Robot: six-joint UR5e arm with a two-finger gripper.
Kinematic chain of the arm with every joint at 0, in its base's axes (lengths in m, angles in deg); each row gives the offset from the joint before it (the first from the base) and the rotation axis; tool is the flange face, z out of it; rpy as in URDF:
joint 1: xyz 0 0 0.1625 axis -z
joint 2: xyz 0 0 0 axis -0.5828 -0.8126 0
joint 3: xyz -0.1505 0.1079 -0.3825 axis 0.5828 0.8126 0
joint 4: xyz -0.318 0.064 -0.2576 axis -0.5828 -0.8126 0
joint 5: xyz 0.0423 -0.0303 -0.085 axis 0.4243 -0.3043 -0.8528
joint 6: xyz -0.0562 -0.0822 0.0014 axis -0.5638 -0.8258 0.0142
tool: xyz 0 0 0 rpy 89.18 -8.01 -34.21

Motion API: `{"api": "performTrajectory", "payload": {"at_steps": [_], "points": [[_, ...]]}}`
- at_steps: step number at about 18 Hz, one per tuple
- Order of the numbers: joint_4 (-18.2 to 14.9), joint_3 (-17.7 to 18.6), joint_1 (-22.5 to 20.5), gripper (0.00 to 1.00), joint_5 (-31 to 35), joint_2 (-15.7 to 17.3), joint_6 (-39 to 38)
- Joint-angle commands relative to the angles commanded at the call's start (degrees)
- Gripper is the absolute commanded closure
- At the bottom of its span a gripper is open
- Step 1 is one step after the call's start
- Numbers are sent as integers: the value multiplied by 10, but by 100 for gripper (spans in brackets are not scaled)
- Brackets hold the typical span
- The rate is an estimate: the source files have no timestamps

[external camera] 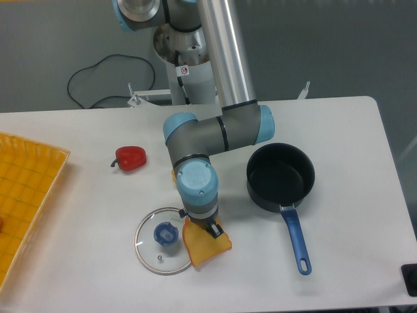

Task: Place the bread slice in the pot
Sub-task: 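Close the gripper on the edge of the yellow bread slice, then lift the bread slice and carry it toward the black saucepan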

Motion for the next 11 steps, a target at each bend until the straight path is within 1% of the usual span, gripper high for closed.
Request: {"api": "performTrajectory", "payload": {"at_steps": [2, 5, 9, 11], "points": [[-28, -14, -2, 100, -1, 2, 0], [-35, -15, -4, 100, -4, 12, 0], [-62, -17, -8, 100, -5, 32, 0], [-70, -21, -8, 100, -10, 37, -1]]}}
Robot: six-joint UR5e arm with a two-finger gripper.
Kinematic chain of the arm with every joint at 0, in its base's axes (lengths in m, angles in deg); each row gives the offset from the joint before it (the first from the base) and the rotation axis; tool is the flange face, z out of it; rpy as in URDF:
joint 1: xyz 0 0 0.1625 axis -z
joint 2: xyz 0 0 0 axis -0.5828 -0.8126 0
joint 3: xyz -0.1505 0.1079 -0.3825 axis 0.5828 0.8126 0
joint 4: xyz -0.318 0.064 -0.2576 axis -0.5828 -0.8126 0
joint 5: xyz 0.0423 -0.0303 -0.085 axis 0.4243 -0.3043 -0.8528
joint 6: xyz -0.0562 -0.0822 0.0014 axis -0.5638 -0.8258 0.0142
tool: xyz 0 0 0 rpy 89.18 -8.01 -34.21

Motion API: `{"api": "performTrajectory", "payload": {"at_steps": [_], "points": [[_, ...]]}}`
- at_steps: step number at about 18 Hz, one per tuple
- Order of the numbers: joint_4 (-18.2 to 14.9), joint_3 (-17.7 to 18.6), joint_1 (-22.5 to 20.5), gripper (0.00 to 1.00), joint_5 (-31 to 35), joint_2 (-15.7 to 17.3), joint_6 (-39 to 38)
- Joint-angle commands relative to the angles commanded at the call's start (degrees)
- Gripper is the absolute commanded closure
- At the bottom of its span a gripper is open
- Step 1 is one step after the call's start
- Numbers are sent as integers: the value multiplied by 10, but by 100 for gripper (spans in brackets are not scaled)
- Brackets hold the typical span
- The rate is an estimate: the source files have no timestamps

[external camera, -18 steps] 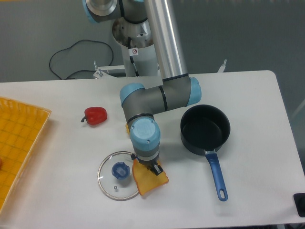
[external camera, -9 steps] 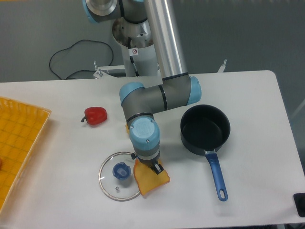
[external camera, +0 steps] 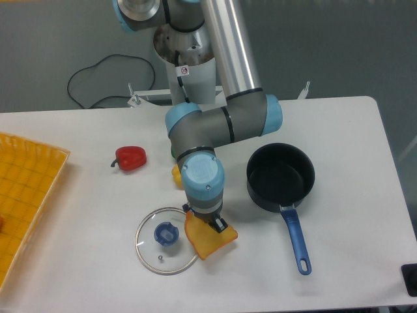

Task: Place the bread slice in the pot
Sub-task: 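Lift the bread slice and carry it toward the black saucepan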

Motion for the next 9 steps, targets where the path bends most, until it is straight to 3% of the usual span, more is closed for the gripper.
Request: {"api": "performTrajectory", "payload": {"at_steps": [5, 9], "points": [[-89, -36, -5, 100, -6, 32, -1], [-120, -47, -22, 100, -14, 62, 1]]}}
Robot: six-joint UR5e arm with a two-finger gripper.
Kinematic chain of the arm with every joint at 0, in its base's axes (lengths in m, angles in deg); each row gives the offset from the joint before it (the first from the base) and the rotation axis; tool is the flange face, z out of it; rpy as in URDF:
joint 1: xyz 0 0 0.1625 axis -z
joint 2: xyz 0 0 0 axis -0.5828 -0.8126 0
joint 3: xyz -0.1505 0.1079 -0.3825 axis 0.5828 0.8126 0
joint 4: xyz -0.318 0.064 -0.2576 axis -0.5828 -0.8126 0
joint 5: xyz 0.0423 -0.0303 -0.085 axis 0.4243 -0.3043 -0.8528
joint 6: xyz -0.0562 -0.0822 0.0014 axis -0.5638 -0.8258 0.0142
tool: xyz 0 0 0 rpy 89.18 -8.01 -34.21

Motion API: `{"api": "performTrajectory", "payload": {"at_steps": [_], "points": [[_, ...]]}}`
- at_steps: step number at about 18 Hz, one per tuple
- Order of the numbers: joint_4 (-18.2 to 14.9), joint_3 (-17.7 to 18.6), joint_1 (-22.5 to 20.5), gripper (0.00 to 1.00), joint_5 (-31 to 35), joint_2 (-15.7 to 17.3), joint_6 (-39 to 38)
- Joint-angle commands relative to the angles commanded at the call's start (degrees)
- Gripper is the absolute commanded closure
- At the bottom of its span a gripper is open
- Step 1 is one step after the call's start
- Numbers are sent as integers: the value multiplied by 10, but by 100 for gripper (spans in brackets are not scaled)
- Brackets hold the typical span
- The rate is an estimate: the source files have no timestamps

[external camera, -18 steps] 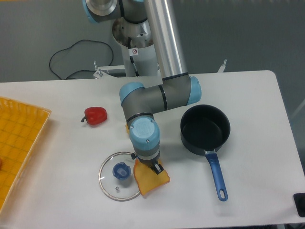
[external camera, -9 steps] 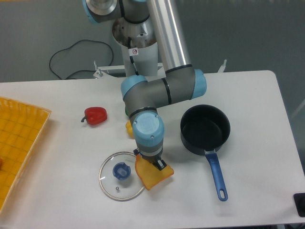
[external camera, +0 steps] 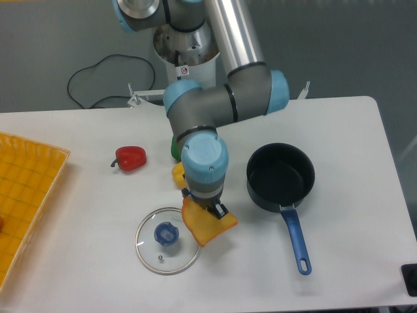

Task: Place the bread slice in the pot
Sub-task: 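Lift the bread slice and carry it toward the black saucepan, then lower the bread slice into the saucepan and release it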

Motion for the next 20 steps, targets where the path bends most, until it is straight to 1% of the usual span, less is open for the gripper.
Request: {"api": "performTrajectory", "payload": {"at_steps": [3, 5, 7, 9, 12, 15, 18, 20], "points": [[-16, -9, -22, 100, 2, 21, 23], [-24, -11, -33, 100, 6, 24, 46], [-25, -11, -47, 100, 10, 30, 70], [-31, -7, -50, 100, 27, 30, 92], [-32, 1, -54, 100, 52, 28, 93], [-27, 18, -72, 100, 61, 26, 94], [-31, 20, -87, 100, 91, 25, 108], [-30, 21, -92, 100, 94, 26, 114]]}}
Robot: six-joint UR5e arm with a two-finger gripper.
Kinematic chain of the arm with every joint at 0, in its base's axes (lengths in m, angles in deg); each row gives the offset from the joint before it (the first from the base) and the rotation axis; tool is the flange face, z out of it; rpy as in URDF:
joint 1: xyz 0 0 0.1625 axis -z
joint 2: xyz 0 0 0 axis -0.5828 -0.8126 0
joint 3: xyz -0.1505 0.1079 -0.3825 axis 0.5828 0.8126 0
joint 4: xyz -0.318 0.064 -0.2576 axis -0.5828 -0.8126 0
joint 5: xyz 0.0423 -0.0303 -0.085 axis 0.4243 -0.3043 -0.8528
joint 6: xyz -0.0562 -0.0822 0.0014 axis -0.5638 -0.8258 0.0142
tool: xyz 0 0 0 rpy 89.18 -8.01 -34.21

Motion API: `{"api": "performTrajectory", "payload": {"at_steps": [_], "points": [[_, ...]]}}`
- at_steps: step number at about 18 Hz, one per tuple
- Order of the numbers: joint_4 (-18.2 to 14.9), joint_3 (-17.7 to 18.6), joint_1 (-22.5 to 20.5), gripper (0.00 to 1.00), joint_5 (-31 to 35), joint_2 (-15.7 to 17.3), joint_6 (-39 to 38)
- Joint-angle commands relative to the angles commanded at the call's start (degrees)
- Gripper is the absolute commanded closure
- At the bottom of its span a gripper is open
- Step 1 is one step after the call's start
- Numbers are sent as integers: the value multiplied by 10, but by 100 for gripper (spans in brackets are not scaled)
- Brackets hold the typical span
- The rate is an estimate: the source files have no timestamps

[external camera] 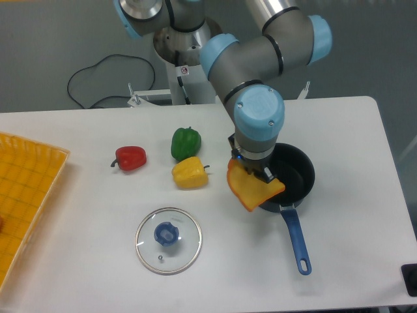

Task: Place the bread slice in the pot
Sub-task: 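Lower the bread slice into the saucepan and release it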

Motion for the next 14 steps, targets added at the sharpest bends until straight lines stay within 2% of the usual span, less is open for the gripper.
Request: {"api": "performTrajectory", "payload": {"at_steps": [12, 14], "points": [[17, 19, -40, 100, -1, -29, 25], [17, 21, -40, 95, -1, -29, 26]]}}
